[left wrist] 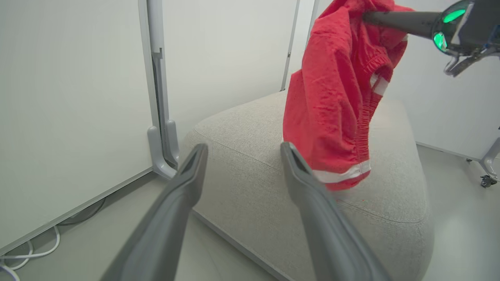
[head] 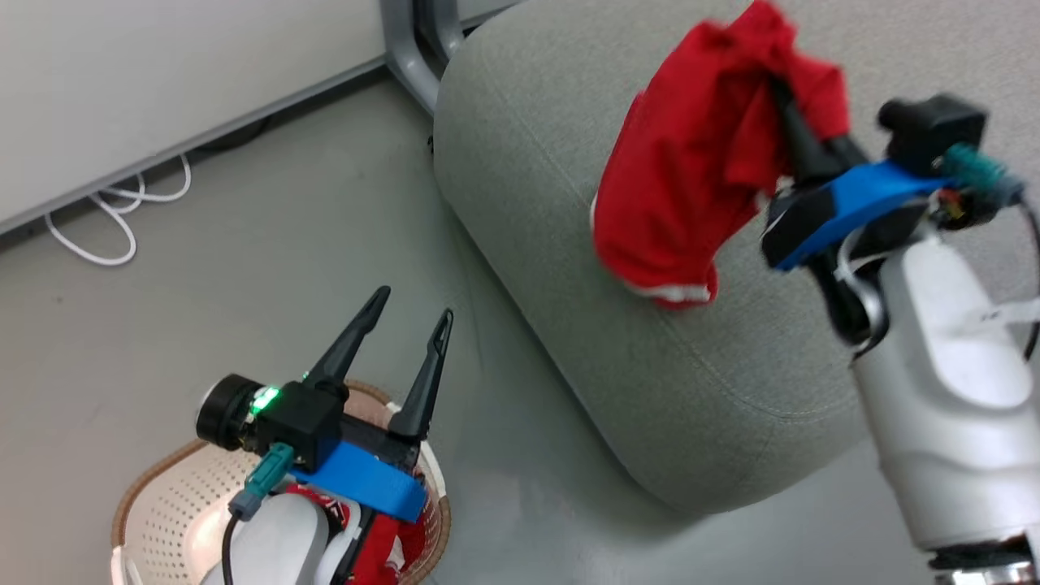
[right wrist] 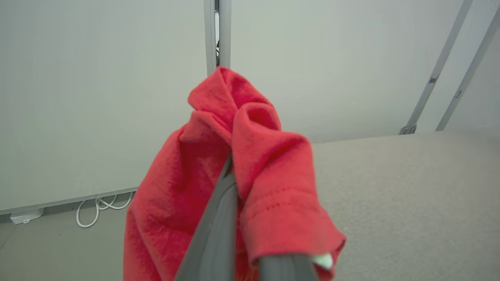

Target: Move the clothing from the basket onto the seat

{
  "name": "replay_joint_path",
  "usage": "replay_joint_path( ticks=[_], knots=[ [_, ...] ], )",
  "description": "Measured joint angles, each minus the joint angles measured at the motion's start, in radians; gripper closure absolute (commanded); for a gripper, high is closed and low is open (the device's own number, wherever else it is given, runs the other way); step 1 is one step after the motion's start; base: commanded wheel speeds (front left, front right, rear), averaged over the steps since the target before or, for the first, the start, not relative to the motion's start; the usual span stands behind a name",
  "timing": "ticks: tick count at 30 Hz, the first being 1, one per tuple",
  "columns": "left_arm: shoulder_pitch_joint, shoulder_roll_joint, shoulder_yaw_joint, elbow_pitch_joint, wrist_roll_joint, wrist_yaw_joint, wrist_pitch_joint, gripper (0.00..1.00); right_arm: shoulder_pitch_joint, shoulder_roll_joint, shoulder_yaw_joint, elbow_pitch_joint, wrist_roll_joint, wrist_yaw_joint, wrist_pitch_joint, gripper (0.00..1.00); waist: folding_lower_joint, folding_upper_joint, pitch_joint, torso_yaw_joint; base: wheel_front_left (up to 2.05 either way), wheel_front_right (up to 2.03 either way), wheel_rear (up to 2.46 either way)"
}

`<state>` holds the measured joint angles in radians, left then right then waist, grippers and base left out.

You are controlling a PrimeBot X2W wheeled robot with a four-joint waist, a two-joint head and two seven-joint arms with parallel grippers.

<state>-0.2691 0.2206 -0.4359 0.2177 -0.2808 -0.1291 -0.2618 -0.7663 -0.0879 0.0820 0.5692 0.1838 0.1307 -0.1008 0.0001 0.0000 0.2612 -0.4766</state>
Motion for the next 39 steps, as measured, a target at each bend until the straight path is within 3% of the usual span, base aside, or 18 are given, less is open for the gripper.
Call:
replay_joint_path(
  ticks=[7,11,18,23,29,37,39],
  knots=[
    [-0.1,0.035,-0.054,-0.03,0.01,0.0,0.0,0.0,-0.184,-0.184,-0.218,0.037,-0.057,0.0,0.021,1.0,0.0,0.0,0.139,0.079,0.0,0.0,0.0],
    [-0.136,0.057,-0.063,-0.06,0.018,0.0,0.0,0.0,-0.237,-0.234,-0.365,0.045,-0.083,0.0,0.016,1.0,0.0001,0.0,0.221,0.133,0.0,0.0,0.0],
    [-0.166,0.091,-0.07,-0.123,0.037,0.0,0.0,0.0,-0.223,-0.236,-0.531,0.076,-0.109,0.0,-0.009,1.0,0.0001,0.0,0.353,0.22,0.0,0.0,0.0],
    [-0.193,0.102,-0.066,-0.149,0.048,0.0,0.0,0.0,-0.183,-0.195,-0.604,0.149,-0.137,0.0,-0.04,1.0,0.0002,0.0,0.429,0.261,0.0,0.0,0.0],
    [-0.196,0.099,-0.067,-0.146,0.054,0.0,0.0,0.0,-0.183,-0.164,-0.648,0.215,-0.148,0.0,-0.086,1.0,0.0001,-0.0001,0.458,0.279,0.0,0.0,0.0],
    [-0.2,0.091,-0.083,-0.132,0.048,0.0,0.0,0.0,-0.182,-0.169,-0.659,0.251,-0.169,0.0,-0.106,1.0,0.0,0.0,0.443,0.278,0.0,0.0,0.0],
    [-0.201,0.087,-0.085,-0.127,0.044,0.0,0.0,0.0,-0.182,-0.169,-0.656,0.252,-0.175,0.0,-0.109,0.47,0.0,0.0,0.437,0.279,0.0,0.0,0.0]
  ],
)
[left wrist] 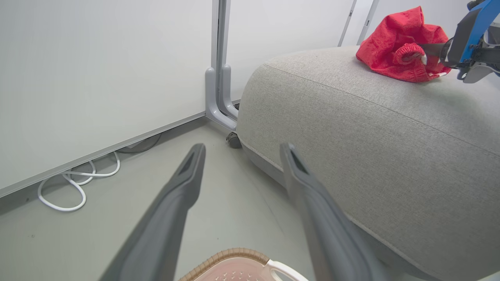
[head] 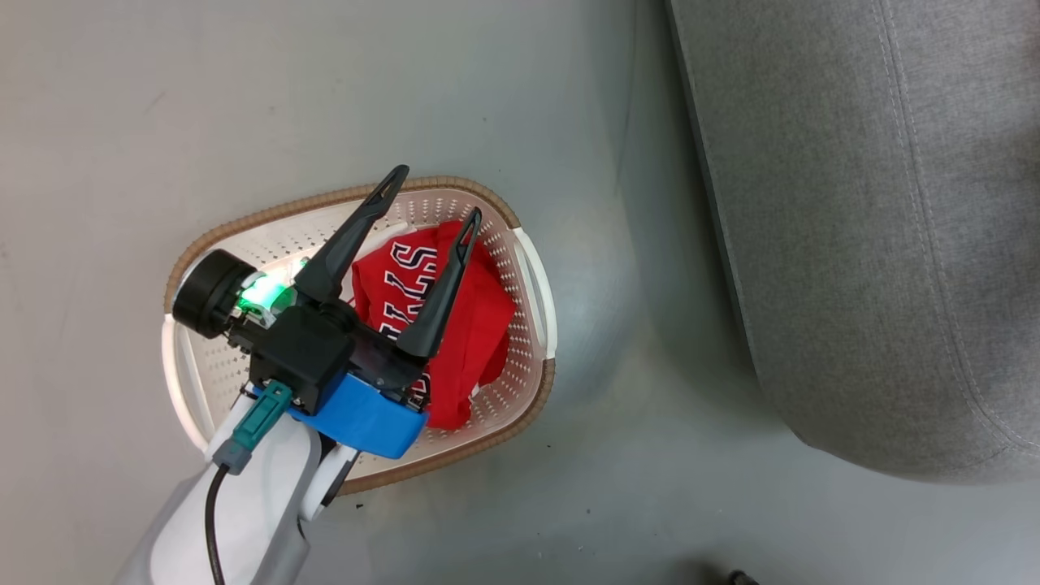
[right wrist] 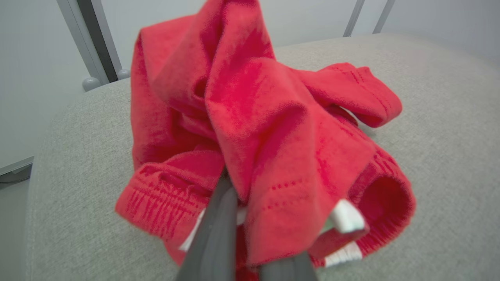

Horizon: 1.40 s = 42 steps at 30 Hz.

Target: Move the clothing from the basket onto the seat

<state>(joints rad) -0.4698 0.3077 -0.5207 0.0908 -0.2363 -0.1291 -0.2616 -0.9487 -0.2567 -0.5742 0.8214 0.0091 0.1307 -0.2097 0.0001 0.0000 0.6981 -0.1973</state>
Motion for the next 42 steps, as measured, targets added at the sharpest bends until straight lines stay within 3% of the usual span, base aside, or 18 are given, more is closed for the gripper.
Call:
replay_joint_path(
  ticks=[1,2,3,13,19,23,30,42],
  knots=[
    [0.0,-0.002,-0.002,0.002,-0.001,0.0,0.0,0.0,0.0,0.0,0.001,-0.001,0.0,0.0,-0.004,0.47,0.0,0.0,-0.004,0.001,0.0,0.0,0.0],
    [0.0,-0.006,-0.004,0.007,-0.004,0.0,0.0,0.0,0.001,0.0,0.001,-0.003,-0.001,0.0,-0.009,0.08,0.0,0.0,-0.01,0.002,0.0,0.0,0.0],
    [0.0,-0.009,-0.006,0.012,-0.007,0.0,0.0,0.0,0.003,0.001,0.005,-0.006,-0.001,0.0,-0.012,0.0,0.0,0.0,-0.016,0.004,0.0,0.0,0.0],
    [0.049,-0.084,-0.009,0.066,-0.041,0.0,0.0,0.0,0.161,0.004,0.054,-0.059,-0.022,0.0,-0.007,0.0,-0.0001,0.0,-0.152,0.034,0.0,0.0,0.0],
    [0.111,-0.128,-0.001,0.106,-0.062,0.0,0.0,0.0,0.331,0.014,0.07,-0.181,-0.002,0.0,0.018,0.0,-0.0002,0.0001,-0.274,0.07,0.0,0.0,0.0],
    [0.159,-0.152,0.036,0.13,-0.069,0.0,0.0,0.0,0.469,0.05,0.083,-0.312,0.008,0.0,0.051,0.0,-0.0003,0.0,-0.355,0.099,0.0,0.0,0.0],
    [0.26,-0.179,0.146,0.159,-0.081,0.0,0.0,0.0,0.65,0.171,0.131,-0.554,0.006,0.0,0.069,0.0,-0.0004,0.0001,-0.483,0.135,0.0,0.0,0.0],
    [0.404,-0.213,0.324,0.213,-0.062,0.0,0.0,0.0,0.887,0.204,0.329,-0.741,0.022,0.0,0.134,0.0,-0.0005,0.0001,-0.678,0.194,0.0,0.0,0.0]
  ],
)
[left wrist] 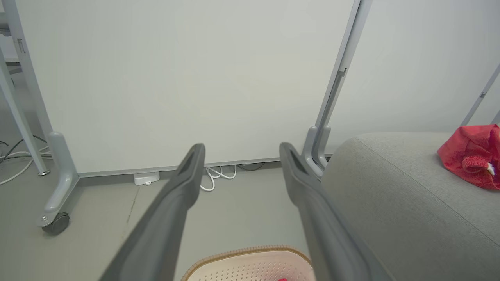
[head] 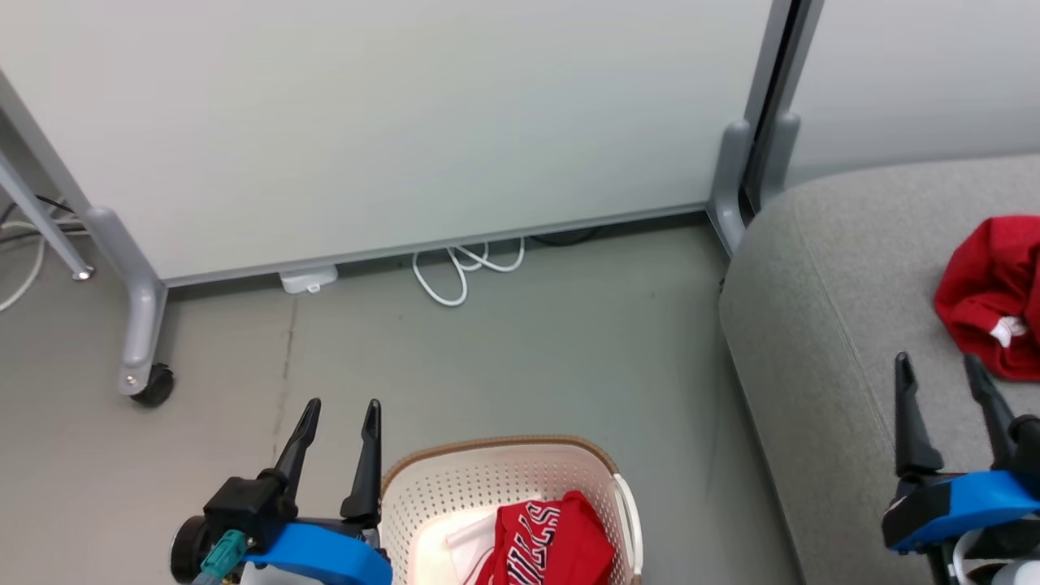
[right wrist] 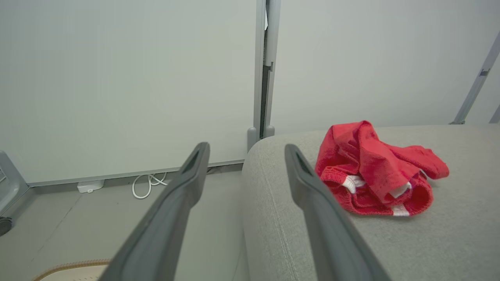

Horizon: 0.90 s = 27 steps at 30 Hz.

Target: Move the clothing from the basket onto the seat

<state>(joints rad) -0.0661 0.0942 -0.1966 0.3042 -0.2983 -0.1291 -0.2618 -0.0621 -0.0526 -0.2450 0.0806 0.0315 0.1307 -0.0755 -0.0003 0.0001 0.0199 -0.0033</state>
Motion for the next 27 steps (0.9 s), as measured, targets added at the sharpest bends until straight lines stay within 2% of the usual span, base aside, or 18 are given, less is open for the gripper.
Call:
replay_joint_path(
  ticks=[11,27],
  knots=[
    [0.044,-0.012,0.078,0.027,0.023,0.0,0.0,0.0,0.056,0.002,0.116,0.031,0.025,0.0,-0.018,0.0,0.0001,0.0,-0.059,0.08,0.0,0.0,0.0],
    [0.054,-0.012,0.094,0.045,0.034,0.0,0.0,0.0,0.054,0.002,0.145,0.072,0.051,0.0,-0.033,0.0,0.0003,0.0,-0.063,0.09,0.0,0.0,0.0]
  ],
)
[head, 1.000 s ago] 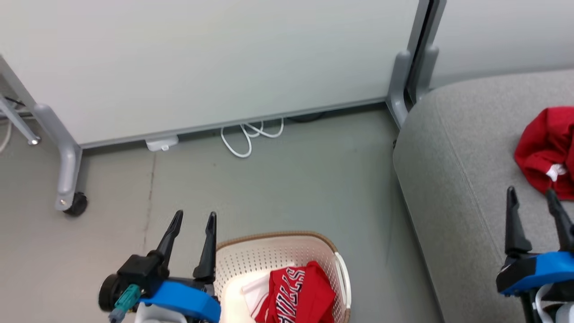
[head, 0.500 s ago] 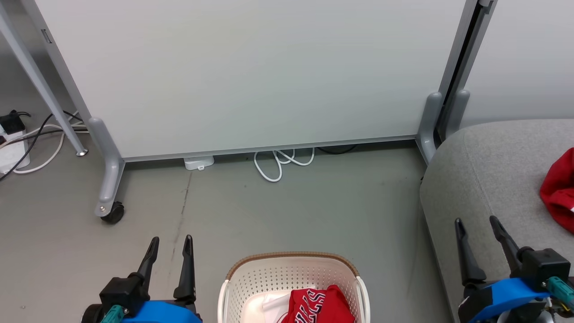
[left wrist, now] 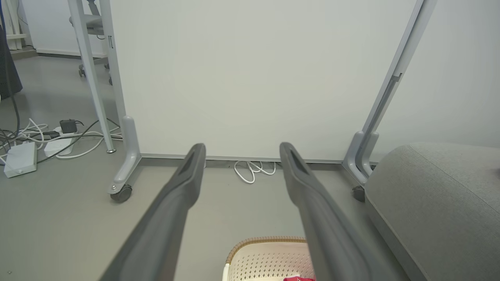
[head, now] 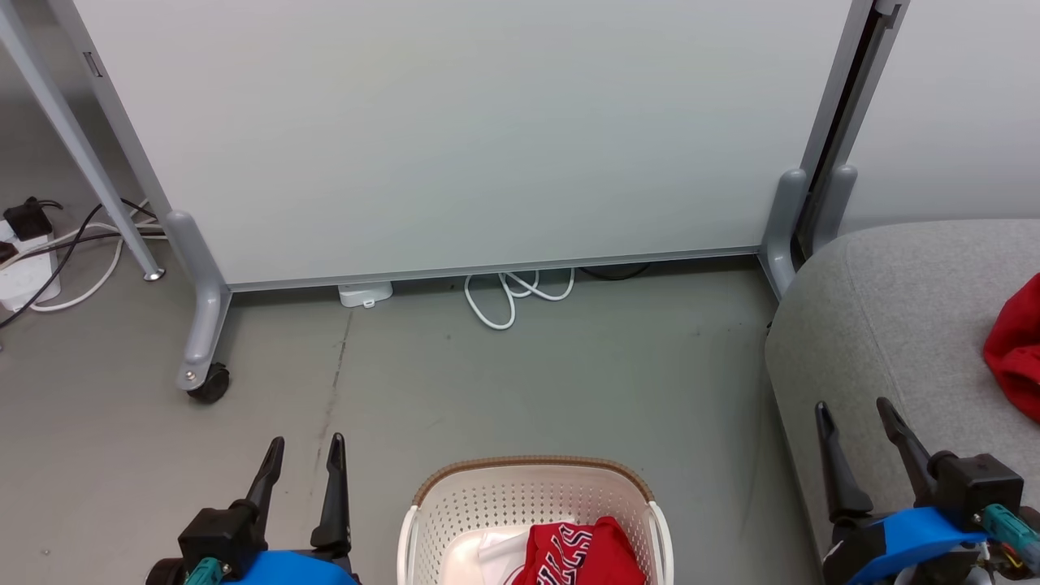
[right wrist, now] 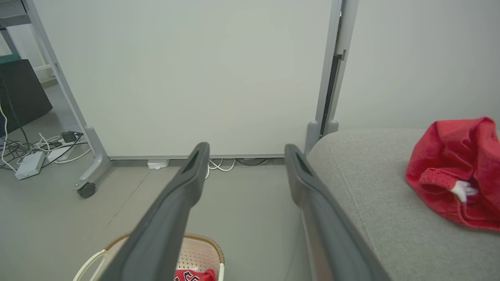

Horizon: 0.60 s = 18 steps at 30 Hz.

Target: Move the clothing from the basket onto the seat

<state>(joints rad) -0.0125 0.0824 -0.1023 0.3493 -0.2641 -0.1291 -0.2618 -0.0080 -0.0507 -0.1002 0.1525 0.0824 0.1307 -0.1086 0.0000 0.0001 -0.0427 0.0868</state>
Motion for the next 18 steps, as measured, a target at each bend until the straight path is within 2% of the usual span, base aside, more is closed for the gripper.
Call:
replay_joint_path(
  ticks=[11,18],
  knots=[
    [-0.004,-0.002,-0.015,0.004,0.0,0.0,0.0,0.0,-0.012,0.0,0.009,0.01,0.006,0.0,-0.006,0.0,0.0,0.0,0.023,-0.003,0.0,0.0,0.0],
    [-0.042,0.002,-0.039,0.004,0.001,0.0,0.0,0.0,-0.093,0.0,0.051,-0.017,-0.018,0.0,0.008,0.0,0.0,0.0,0.093,-0.022,0.0,0.0,0.0]
  ],
)
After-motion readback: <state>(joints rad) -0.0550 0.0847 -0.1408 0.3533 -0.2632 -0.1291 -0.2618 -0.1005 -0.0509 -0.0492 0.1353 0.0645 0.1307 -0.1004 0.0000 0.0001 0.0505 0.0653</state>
